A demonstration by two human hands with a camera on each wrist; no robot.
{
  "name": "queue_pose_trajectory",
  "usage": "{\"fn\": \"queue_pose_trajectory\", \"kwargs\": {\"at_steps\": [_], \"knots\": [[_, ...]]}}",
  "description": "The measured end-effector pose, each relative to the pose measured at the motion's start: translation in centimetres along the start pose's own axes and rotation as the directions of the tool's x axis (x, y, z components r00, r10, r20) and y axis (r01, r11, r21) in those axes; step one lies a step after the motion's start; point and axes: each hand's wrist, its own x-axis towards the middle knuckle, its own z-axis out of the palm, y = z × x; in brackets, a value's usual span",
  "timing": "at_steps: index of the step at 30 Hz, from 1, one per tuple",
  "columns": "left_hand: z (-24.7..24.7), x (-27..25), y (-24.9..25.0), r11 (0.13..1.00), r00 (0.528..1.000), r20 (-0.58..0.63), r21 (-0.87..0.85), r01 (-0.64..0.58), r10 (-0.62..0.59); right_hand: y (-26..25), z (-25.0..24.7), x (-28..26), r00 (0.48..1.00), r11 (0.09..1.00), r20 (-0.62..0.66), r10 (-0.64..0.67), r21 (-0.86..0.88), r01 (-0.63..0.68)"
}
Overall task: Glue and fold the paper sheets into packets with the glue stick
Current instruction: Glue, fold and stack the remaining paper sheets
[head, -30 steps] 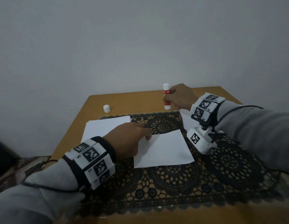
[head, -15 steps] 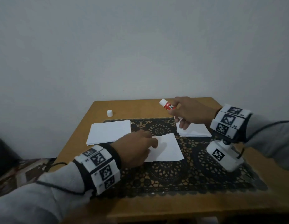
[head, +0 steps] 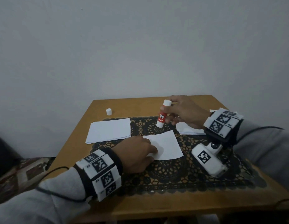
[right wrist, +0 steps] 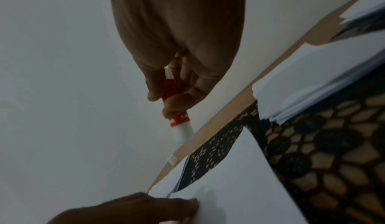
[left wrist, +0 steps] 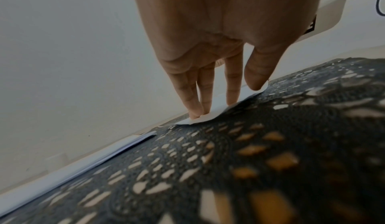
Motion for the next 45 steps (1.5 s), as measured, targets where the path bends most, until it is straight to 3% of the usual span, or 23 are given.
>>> {"fn": "queue_pose_trajectory", "kwargs": {"at_steps": [10, 14, 26, 34, 45], "knots": [[0.5, 0.1, 0.0, 1.000, 1.000, -0.020, -0.004, -0.006, 0.006, 1.0, 0.7, 1.0, 0.992, 0.985, -0.079, -0.097, -0.150, 0.084], [0.5, 0.2, 0.1, 1.000, 1.000, -0.015, 0.005, -0.001, 0.001, 1.1, 0.7, 0.8, 0.996, 0.997, -0.054, -0.071, -0.040, 0.069], [0.2, 0.1, 0.4, 1.000, 1.000, 0.010, 0.009, 0.005, -0.006, 0.9, 1.6, 0.9, 0.992, 0.991, 0.016, -0.125, -0.042, 0.126], [0.2, -0.1, 0.7, 1.000, 1.000, -0.005, 0.017, 0.009, -0.009, 1.4, 2.2, 1.2, 0.981, 0.979, -0.065, -0.181, -0.105, 0.174], [-0.5, -0.3, 1.7, 0.995, 0.997, 0.068, 0.098, 0.017, -0.024, 2.0, 5.6, 1.7, 0.989, 0.964, 0.079, -0.128, -0.226, 0.142]]}}
